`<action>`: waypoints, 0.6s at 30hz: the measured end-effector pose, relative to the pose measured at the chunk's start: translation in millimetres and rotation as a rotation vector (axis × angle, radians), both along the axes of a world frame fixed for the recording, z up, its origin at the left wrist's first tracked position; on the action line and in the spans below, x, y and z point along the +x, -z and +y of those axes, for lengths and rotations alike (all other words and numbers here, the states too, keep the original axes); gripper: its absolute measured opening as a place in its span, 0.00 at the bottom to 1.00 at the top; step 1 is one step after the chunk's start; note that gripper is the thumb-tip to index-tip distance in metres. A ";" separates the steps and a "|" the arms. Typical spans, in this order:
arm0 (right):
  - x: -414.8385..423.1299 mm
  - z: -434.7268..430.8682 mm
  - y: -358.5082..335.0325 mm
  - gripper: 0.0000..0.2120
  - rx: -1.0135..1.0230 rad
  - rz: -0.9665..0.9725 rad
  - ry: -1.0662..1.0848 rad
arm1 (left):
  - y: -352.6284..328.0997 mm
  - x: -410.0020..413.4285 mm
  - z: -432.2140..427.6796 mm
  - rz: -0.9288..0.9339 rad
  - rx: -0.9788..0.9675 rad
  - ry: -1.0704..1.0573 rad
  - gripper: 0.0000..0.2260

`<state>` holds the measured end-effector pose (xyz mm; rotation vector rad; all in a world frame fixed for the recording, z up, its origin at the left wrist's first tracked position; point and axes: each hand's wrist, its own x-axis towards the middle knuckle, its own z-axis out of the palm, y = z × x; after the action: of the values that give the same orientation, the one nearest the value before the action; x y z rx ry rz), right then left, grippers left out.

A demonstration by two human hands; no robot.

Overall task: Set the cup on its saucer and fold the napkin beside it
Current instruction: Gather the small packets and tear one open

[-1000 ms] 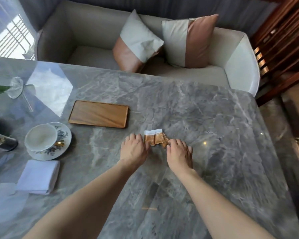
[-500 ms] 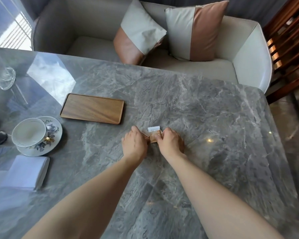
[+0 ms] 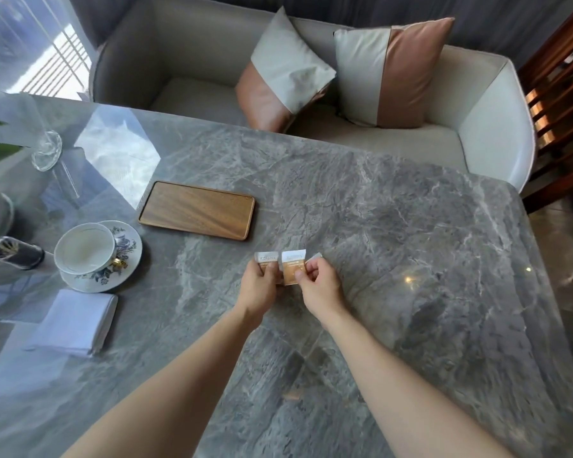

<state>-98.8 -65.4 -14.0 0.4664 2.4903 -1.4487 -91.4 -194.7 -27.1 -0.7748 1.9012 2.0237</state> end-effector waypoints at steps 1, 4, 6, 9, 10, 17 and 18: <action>4.1 -2.8 -0.6 0.05 -0.025 -0.013 0.001 | -0.8 2.3 -0.8 0.004 0.041 -0.015 0.10; 13.1 -11.4 -1.6 0.04 -0.074 -0.041 0.013 | -4.2 7.5 -5.4 -0.021 0.114 -0.076 0.09; 15.5 -17.6 -1.8 0.04 -0.069 -0.041 0.014 | -6.2 9.5 -8.4 -0.049 0.195 -0.097 0.10; 14.6 -25.4 -3.5 0.06 -0.069 -0.041 0.011 | -7.6 11.4 -13.0 -0.028 0.156 -0.025 0.11; 13.9 -27.1 -4.5 0.07 -0.067 -0.044 -0.006 | -7.4 12.0 -14.4 -0.013 0.131 -0.009 0.10; -4.8 7.5 -5.6 0.05 0.417 0.130 -0.014 | -4.7 9.5 -33.5 -0.051 0.079 -0.117 0.07; -9.6 14.4 -4.5 0.08 0.498 0.119 -0.016 | -3.1 10.0 -36.8 -0.059 0.078 -0.126 0.06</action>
<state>-108.4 -51.0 -9.4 0.4498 2.9413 -0.8574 -81.4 -231.5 -24.0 -0.9451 1.7708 2.1101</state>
